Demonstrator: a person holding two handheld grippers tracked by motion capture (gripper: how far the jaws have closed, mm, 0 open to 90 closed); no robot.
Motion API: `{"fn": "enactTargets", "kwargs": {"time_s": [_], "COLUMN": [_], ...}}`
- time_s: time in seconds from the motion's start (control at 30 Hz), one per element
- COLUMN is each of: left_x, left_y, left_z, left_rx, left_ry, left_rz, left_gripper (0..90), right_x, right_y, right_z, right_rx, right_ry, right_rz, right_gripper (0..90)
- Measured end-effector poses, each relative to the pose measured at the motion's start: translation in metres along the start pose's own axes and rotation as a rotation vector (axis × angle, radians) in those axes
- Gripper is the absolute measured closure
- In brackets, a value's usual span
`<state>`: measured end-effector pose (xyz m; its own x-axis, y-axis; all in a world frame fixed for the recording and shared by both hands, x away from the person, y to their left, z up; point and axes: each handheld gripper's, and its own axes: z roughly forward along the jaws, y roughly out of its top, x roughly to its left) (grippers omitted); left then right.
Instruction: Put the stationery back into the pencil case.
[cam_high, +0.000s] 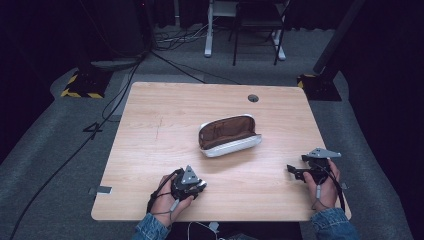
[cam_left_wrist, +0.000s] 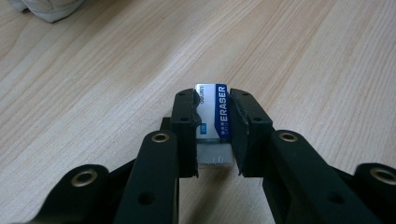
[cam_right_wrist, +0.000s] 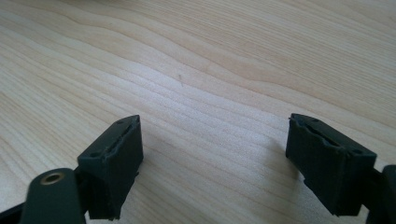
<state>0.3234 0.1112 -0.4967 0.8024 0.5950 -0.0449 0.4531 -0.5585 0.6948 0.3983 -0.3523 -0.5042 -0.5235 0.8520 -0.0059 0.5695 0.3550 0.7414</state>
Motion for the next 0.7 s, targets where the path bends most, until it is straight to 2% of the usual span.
{"fn": "enactTargets", "kwargs": {"time_s": [0.23, 0.47, 0.6, 0.7], "left_x": [0.002, 0.007, 0.009, 0.011], "left_y": [0.004, 0.009, 0.013, 0.017], "left_z": [-0.011, -0.025, -0.031, -0.037], "left_rx": [-0.046, -0.121, -0.147, -0.164], "left_ry": [-0.008, -0.003, -0.007, -0.006], "left_rz": [-0.013, -0.023, -0.028, -0.038], "left_gripper": [72.4, 72.4, 72.4, 72.4], "right_x": [0.001, 0.003, 0.003, 0.002], "right_y": [0.0, 0.0, 0.001, 0.001], "right_z": [0.0, 0.0, 0.001, 0.002], "right_rx": [0.001, 0.0, 0.01, 0.01], "right_ry": [-0.011, -0.023, -0.041, -0.045], "right_rz": [0.008, 0.019, 0.037, 0.042], "right_gripper": [19.2, 19.2, 13.9, 13.9]}}
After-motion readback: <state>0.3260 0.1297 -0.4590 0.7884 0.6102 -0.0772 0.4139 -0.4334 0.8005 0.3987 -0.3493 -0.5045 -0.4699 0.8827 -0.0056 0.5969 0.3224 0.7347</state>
